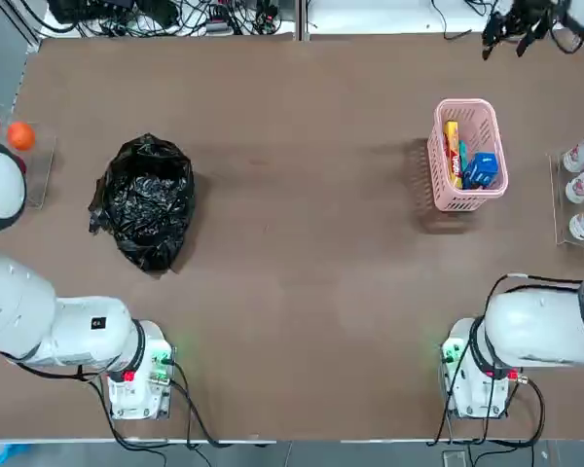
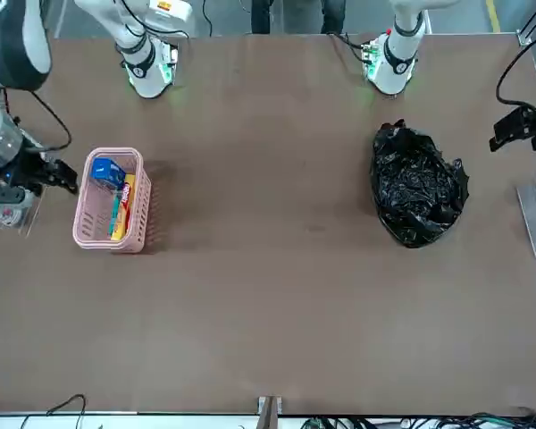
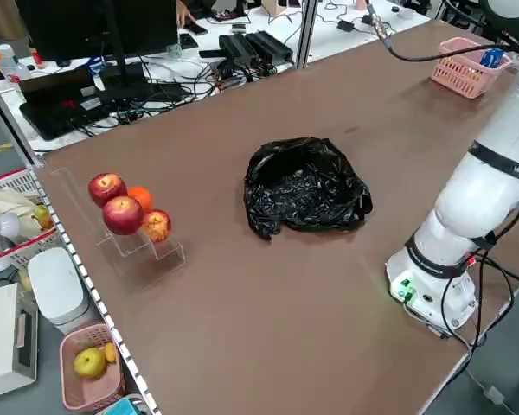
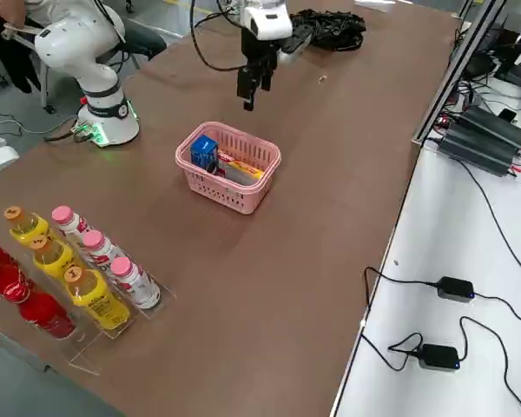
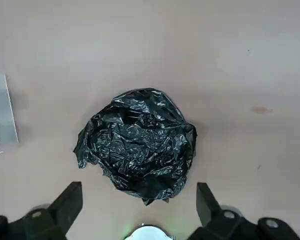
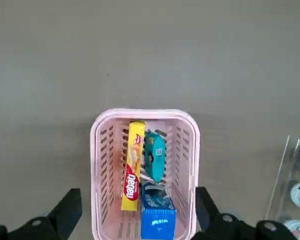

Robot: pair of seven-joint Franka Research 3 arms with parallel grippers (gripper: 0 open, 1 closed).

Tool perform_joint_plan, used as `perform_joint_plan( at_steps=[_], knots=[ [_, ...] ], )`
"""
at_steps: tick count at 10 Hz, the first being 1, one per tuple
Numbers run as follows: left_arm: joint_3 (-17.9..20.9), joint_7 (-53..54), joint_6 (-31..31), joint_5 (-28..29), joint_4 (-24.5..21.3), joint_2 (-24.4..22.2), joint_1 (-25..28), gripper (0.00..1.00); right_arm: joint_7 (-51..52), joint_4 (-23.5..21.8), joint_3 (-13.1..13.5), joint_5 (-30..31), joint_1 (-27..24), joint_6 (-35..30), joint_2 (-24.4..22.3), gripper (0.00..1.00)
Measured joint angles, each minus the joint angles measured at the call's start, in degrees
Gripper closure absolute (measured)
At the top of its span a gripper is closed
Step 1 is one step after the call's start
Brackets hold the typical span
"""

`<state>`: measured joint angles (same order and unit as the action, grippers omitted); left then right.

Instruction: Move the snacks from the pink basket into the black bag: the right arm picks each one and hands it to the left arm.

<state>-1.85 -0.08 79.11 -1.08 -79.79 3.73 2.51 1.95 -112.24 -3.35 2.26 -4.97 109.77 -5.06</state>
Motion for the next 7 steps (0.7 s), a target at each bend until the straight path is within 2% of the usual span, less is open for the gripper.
perform_joint_plan(
  at_steps=[2, 5, 7],
  knots=[
    [-0.1, 0.0, 0.0, 0.0, 0.1, 0.0, 0.0, 0.00, 2.0, -5.5, 0.5, 0.0, -0.3, 3.0, -3.4, 0.00],
    [-0.1, 0.0, 0.0, 0.0, 0.2, 0.0, 0.0, 0.00, 6.0, -12.8, 3.1, 0.0, -0.5, 11.7, -5.0, 0.00],
    [-0.1, 0.0, 0.0, 0.0, 0.2, 0.0, 0.0, 0.00, 6.6, -16.2, 4.2, 0.0, -0.5, 13.9, -5.6, 0.00]
  ],
)
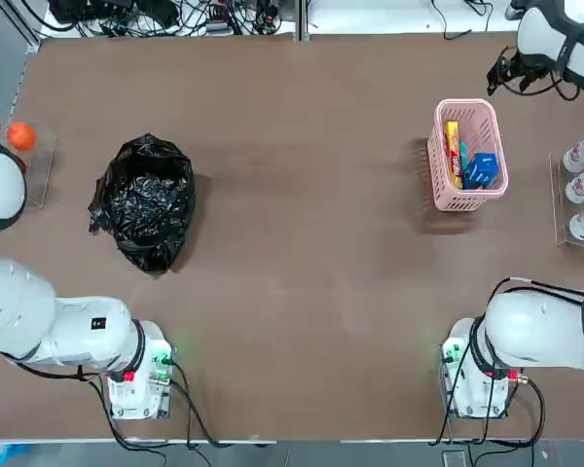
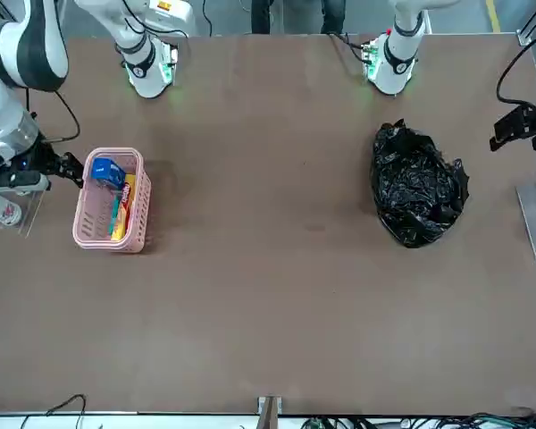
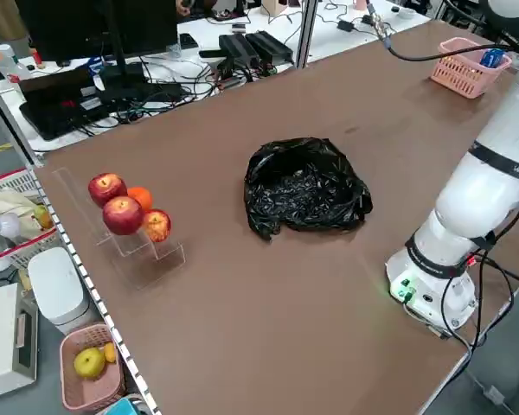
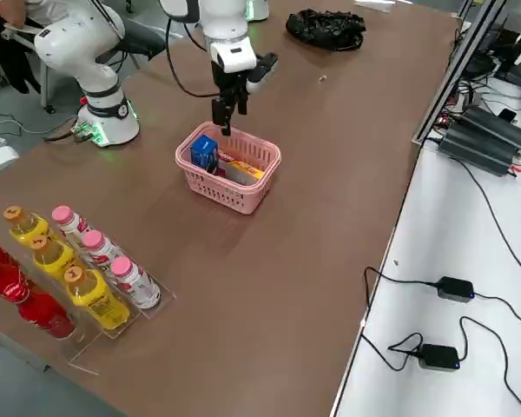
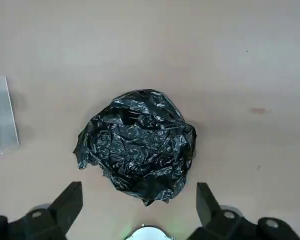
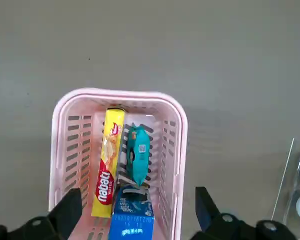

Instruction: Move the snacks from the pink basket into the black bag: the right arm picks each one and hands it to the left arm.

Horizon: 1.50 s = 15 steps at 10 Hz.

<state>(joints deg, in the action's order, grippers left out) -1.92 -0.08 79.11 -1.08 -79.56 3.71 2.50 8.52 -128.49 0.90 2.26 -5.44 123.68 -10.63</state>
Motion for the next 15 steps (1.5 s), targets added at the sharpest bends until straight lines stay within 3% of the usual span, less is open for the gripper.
perform_joint_plan(
  at_steps=[6, 8, 11, 15],
  knots=[
    [0.1, 0.0, 0.0, 0.0, 0.0, 0.0, 0.4, 0.00, 0.0, -6.8, 0.2, 0.0, -0.1, 1.1, -3.9, 0.00],
    [0.1, 0.0, 0.0, 0.0, 0.0, 0.0, 0.4, 0.00, 1.9, -10.9, 2.1, 0.0, -0.4, 3.6, -4.8, 0.00],
    [0.4, 0.0, 0.0, 0.0, 0.0, 0.0, 0.6, 0.00, 7.4, -19.6, 7.8, 0.0, -0.9, 13.2, -4.9, 0.00],
    [0.4, 0.0, 0.0, 0.0, 0.0, 0.0, 0.5, 0.00, 7.7, -21.1, 8.0, 0.0, -0.5, 13.8, -5.6, 0.00]
  ],
)
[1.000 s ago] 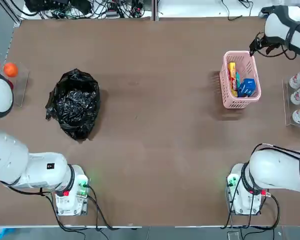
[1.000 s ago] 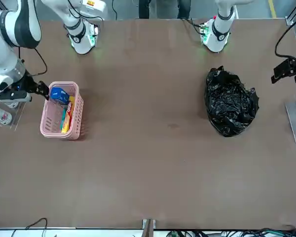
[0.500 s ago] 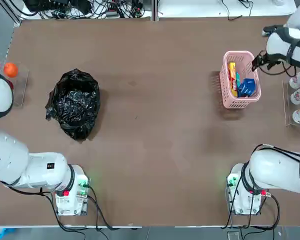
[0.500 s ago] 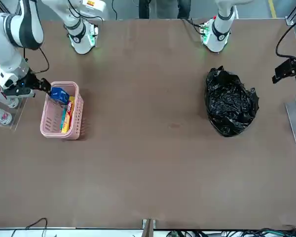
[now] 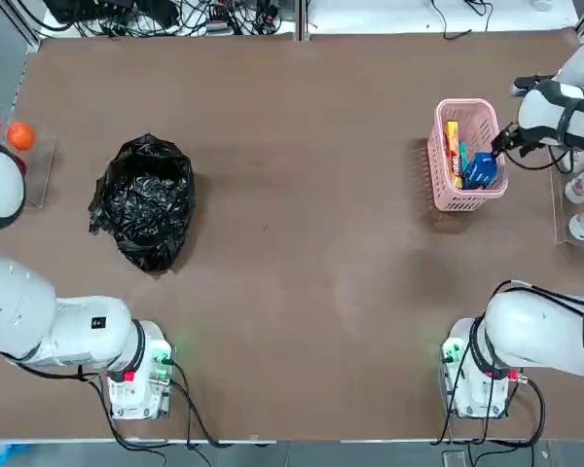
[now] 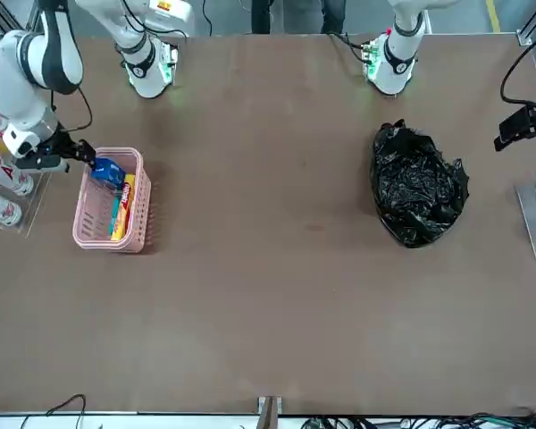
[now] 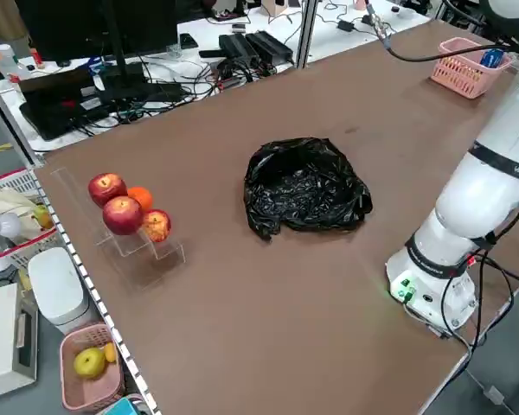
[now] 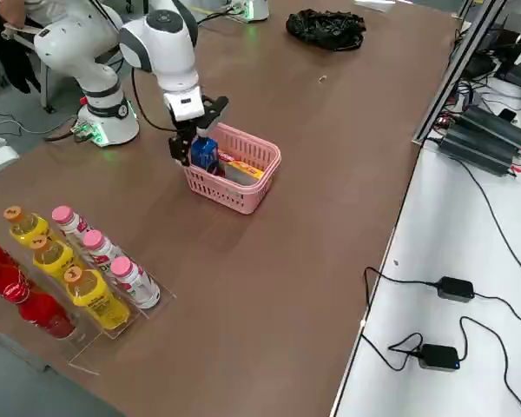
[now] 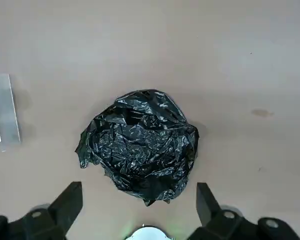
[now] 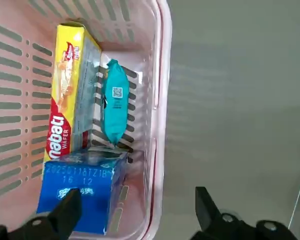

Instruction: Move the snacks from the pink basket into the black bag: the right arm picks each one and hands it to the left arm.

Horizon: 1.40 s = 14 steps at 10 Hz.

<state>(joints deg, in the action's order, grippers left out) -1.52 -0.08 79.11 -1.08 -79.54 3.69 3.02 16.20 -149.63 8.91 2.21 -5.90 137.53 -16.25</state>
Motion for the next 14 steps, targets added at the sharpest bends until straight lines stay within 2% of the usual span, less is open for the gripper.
perform_joint_plan(
  at_steps=[2, 5, 11, 14],
  knots=[
    [0.0, 0.0, 0.0, 0.0, 0.0, 0.0, 0.0, 0.00, -0.4, 0.0, -0.1, -0.5, 0.9, -0.4, -0.7, 0.00],
    [0.0, 0.0, 0.0, 0.0, 0.0, 0.0, 0.0, 0.00, -6.1, 0.0, -0.3, -1.0, 5.5, -0.9, -1.0, 0.00],
    [-0.1, 0.0, 0.0, 0.0, 0.0, 0.0, 0.0, 0.00, -7.1, -0.3, -0.3, -1.0, 6.0, 0.5, -0.9, 0.00],
    [-0.1, 0.0, 0.0, 0.0, 0.0, 0.0, 0.0, 0.00, -8.2, -3.1, -0.3, -1.0, 6.0, 4.2, -0.4, 0.00]
  ],
)
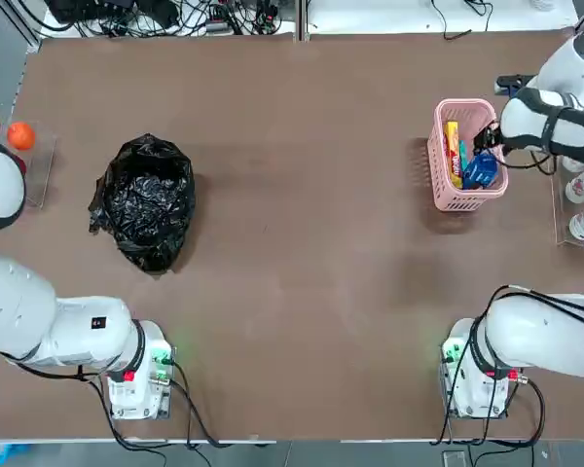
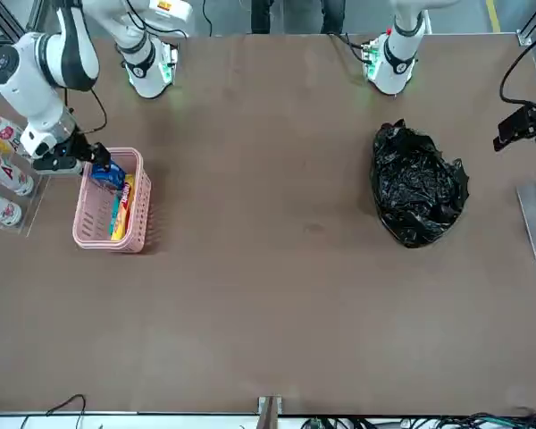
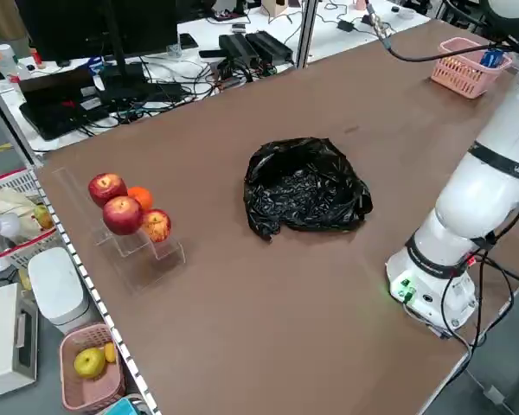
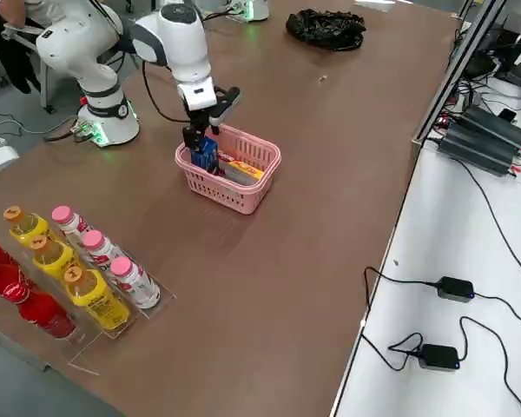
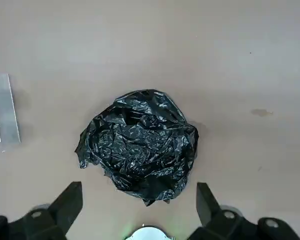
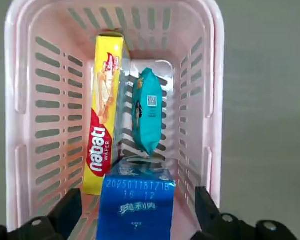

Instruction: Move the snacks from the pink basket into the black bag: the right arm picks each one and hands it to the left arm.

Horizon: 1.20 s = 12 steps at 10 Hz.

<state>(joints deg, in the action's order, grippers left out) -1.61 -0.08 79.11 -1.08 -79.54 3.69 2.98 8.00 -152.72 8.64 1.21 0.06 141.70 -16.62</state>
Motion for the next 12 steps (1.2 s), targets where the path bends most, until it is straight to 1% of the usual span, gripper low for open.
perform_joint_plan(
  at_steps=[3, 9, 12],
  knots=[
    [-0.1, 0.0, 0.0, 0.0, 0.0, 0.0, -0.1, 0.00, -0.7, -1.1, 0.0, 0.0, 0.0, 1.3, 0.1, 0.00],
    [-0.1, 0.0, 0.0, 0.0, 0.0, 0.0, -0.2, 0.00, -0.7, -2.4, 0.1, 0.0, 0.0, 5.0, 2.2, 0.00],
    [-0.1, 0.0, 0.0, 0.0, 0.0, 0.0, -0.2, 0.00, -0.7, -2.6, 0.1, 0.0, 0.0, 5.4, 2.2, 0.00]
  ],
)
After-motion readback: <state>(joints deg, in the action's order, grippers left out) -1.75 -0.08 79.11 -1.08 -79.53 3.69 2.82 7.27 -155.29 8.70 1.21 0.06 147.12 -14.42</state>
